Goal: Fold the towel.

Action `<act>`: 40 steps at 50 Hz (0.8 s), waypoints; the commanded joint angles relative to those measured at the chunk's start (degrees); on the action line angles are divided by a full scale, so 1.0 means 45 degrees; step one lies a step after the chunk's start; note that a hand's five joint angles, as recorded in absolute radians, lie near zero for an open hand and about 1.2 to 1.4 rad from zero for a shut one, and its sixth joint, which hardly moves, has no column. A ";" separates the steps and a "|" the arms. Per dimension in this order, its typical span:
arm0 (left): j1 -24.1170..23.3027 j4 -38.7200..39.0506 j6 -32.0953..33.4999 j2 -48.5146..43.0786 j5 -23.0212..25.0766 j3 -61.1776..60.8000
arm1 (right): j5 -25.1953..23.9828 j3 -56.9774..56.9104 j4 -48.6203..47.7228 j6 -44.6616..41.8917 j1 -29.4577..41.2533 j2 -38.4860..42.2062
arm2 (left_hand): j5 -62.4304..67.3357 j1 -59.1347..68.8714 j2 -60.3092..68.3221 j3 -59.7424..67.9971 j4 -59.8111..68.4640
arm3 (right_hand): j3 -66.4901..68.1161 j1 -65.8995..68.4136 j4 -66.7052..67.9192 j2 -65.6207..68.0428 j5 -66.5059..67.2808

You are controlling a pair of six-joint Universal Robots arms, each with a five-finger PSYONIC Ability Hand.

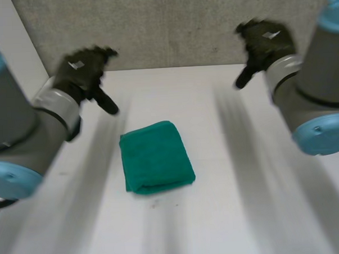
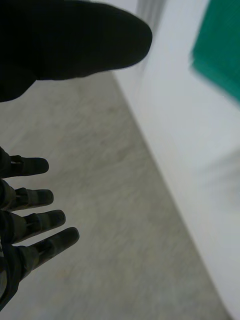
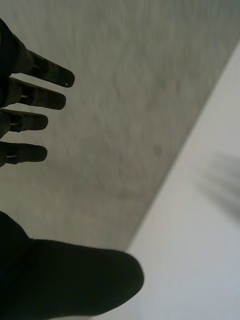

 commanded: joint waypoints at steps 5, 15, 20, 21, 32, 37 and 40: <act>0.1990 -0.2086 -0.1822 0.1275 0.1701 0.0929 | -0.0023 0.1022 0.0299 -0.0918 -0.1346 -0.1486 | -0.0586 -0.0245 -0.0321 -0.0452 -0.0359 | -0.0467 0.0087 -0.0702 -0.0269 -0.0669; 0.1991 -0.2086 -0.1744 0.1627 0.1781 0.0635 | -0.0823 0.1354 0.0592 -0.0820 -0.1346 -0.1993 | -0.0586 -0.0245 -0.0321 -0.0452 -0.0359 | -0.0467 0.0087 -0.0702 -0.0269 -0.0669; 0.1932 -0.2086 -0.1744 0.1861 0.1781 0.0616 | -0.0921 0.1666 0.0455 -0.0917 -0.1228 -0.2208 | -0.0586 -0.0245 -0.0321 -0.0452 -0.0359 | -0.0467 0.0087 -0.0702 -0.0269 -0.0669; 0.1932 -0.2086 -0.1744 0.1881 0.1781 0.0596 | -0.0902 0.1705 0.0435 -0.0956 -0.1209 -0.2208 | -0.0586 -0.0245 -0.0321 -0.0452 -0.0359 | -0.0467 0.0087 -0.0702 -0.0269 -0.0669; 0.1893 -0.1969 -0.1744 0.2213 0.1859 0.0225 | -0.0921 0.1725 0.0416 -0.0976 -0.1170 -0.2208 | -0.0586 -0.0245 -0.0321 -0.0452 -0.0359 | -0.0467 0.0087 -0.0702 -0.0269 -0.0669; 0.1874 -0.1891 -0.1725 0.2253 0.1859 0.0127 | -0.0921 0.1725 0.0416 -0.0976 -0.1170 -0.2208 | -0.0586 -0.0245 -0.0321 -0.0452 -0.0359 | -0.0467 0.0087 -0.0702 -0.0269 -0.0669; 0.1874 -0.1891 -0.1725 0.2272 0.1859 0.0088 | -0.0921 0.1725 0.0416 -0.0976 -0.1170 -0.2208 | -0.0586 -0.0245 -0.0321 -0.0452 -0.0359 | -0.0467 0.0087 -0.0702 -0.0269 -0.0669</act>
